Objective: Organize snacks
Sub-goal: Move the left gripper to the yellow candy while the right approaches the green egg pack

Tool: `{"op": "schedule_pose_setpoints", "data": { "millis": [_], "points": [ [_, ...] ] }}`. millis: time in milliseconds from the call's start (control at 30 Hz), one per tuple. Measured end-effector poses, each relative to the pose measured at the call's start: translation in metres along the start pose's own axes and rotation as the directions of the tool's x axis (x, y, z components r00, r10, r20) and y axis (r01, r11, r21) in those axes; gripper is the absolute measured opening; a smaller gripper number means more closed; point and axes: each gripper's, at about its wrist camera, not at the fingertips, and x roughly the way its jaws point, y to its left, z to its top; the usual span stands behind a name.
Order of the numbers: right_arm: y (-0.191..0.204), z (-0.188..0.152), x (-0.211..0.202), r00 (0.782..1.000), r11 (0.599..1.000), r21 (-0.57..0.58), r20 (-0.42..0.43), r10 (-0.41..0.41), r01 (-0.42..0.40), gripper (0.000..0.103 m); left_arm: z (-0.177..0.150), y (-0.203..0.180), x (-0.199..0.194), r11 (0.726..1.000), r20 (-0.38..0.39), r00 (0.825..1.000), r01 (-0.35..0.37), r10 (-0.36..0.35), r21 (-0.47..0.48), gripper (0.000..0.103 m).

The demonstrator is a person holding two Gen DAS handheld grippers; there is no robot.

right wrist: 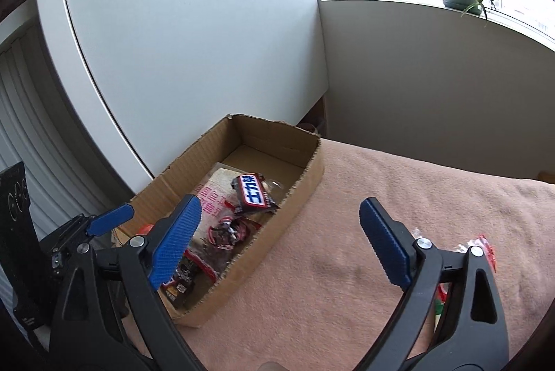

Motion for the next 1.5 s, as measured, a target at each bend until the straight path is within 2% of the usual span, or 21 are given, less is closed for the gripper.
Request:
{"op": "schedule_pose_setpoints", "data": {
  "millis": [367, 600, 767, 933, 1067, 1233, 1300, 1367, 1433, 1500],
  "points": [
    [-0.095, -0.027, -0.043, 0.996, 0.992, 0.105, -0.059, -0.065, 0.071, 0.095, 0.001, -0.060, 0.008, 0.996, -0.006, 0.998, 0.063, -0.063, 0.067, 0.075],
    [-0.151, -0.061, -0.065, 0.990, 0.979, 0.182, -0.124, -0.072, 0.093, 0.095, -0.006, -0.111, 0.024, 0.982, -0.068, 0.989, 0.142, -0.134, 0.122, 0.075],
    [-0.177, -0.086, -0.084, 0.986, 0.972, 0.206, -0.142, -0.086, 0.114, 0.095, -0.014, -0.147, 0.035, 0.969, -0.110, 0.981, 0.175, -0.157, 0.177, 0.075],
    [-0.182, -0.113, -0.100, 0.978, 0.977, 0.154, -0.172, -0.117, 0.144, 0.095, -0.022, -0.168, 0.045, 0.957, -0.155, 0.972, 0.205, -0.176, 0.203, 0.075],
    [-0.184, -0.135, -0.120, 0.972, 0.978, 0.121, -0.181, -0.148, 0.171, 0.095, -0.036, -0.191, 0.050, 0.935, -0.210, 0.954, 0.262, -0.214, 0.238, 0.075],
    [-0.185, -0.167, -0.145, 0.965, 0.975, 0.109, -0.198, -0.170, 0.194, 0.095, -0.058, -0.225, 0.048, 0.895, -0.264, 0.931, 0.328, -0.253, 0.302, 0.075],
    [-0.185, -0.178, -0.152, 0.963, 0.975, 0.103, -0.203, -0.175, 0.198, 0.095, -0.068, -0.233, 0.046, 0.879, -0.293, 0.915, 0.365, -0.278, 0.305, 0.075],
    [-0.183, -0.189, -0.155, 0.959, 0.976, 0.086, -0.220, -0.176, 0.199, 0.093, -0.079, -0.242, 0.046, 0.853, -0.336, 0.891, 0.414, -0.307, 0.317, 0.075],
    [-0.180, -0.198, -0.157, 0.955, 0.977, 0.066, -0.234, -0.182, 0.203, 0.089, -0.090, -0.251, 0.045, 0.837, -0.355, 0.889, 0.416, -0.290, 0.356, 0.075],
    [-0.178, -0.203, -0.155, 0.951, 0.979, 0.051, -0.250, -0.181, 0.200, 0.087, -0.099, -0.258, 0.047, 0.821, -0.381, 0.879, 0.431, -0.287, 0.374, 0.072]
  ]
}}
